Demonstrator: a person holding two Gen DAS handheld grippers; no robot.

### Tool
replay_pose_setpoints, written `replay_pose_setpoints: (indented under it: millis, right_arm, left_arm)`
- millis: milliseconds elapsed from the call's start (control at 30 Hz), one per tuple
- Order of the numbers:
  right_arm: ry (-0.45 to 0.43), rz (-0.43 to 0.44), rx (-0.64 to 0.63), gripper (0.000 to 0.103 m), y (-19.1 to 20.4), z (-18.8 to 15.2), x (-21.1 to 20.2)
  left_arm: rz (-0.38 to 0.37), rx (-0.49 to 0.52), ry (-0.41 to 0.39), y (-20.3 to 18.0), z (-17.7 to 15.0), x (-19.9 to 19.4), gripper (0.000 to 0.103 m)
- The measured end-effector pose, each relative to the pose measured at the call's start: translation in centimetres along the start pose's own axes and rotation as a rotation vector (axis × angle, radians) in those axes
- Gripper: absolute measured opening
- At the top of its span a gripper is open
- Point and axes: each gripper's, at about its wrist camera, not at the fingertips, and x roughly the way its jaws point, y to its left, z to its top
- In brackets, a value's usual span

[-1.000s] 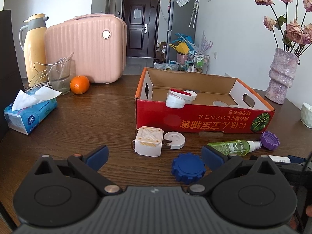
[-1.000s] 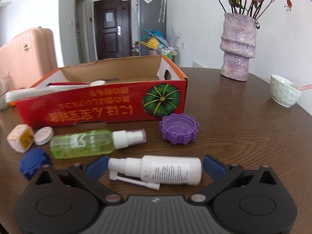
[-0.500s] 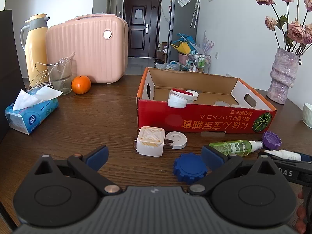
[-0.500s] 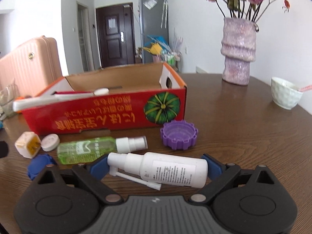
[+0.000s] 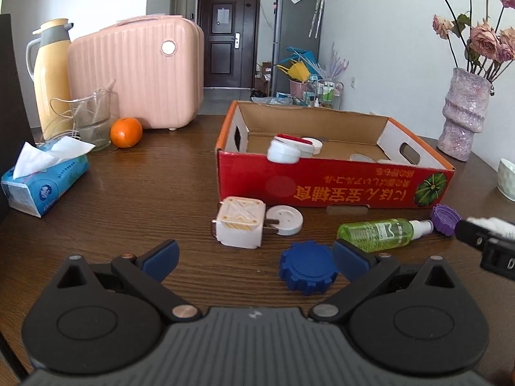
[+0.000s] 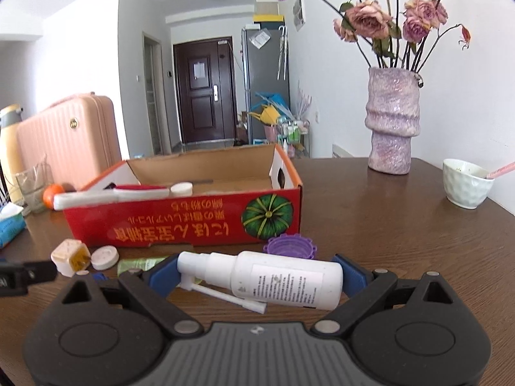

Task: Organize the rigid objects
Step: 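Close the left tool on the blue ribbed cap and lift it, then carry the blue cap over the red box while the right tool carries the white spray bottle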

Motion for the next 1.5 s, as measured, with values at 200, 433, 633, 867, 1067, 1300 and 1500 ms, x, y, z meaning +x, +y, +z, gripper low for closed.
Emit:
replay_pose_setpoints:
  millis: [200,433,633,867,1067,1300,1500]
  right_arm:
    - [-0.047,0.024,-0.005,0.098,-0.7,0.3,-1.0]
    - [-0.069,0.041,0.001,0.098,-1.0,0.4,-1.6]
    - [-0.067,0.057,-0.011,0.098,-0.6,0.2,-1.7]
    - [-0.062,0.059,-0.021,0.098,-0.4,0.1,-1.5]
    - [-0.055,0.059,-0.029,0.098,-0.2,-0.1,-1.4]
    - [-0.057,0.063,-0.034,0.098,0.0,-0.2,-1.5]
    - [-0.062,0.068,-0.038,0.098,0.0,-0.2,-1.6]
  left_arm:
    - [-0.016,0.036,0.036,-1.2,-0.6,0.8,0.103]
    - [-0.006,0.055,0.079,-2.4,-1.3,2.5,0.103]
    - [0.012,0.040,0.094,-3.4,-1.1,3.7,0.103]
    - [0.046,0.036,0.102,-4.1,-0.9,4.9,0.100]
    - [-0.014,0.063,0.119,-4.4,-1.0,4.8,0.054]
    - [-0.028,0.078,0.076,-4.5,-0.7,3.4,0.054]
    - [-0.042,0.090,0.040,-4.5,-0.4,2.2,0.053]
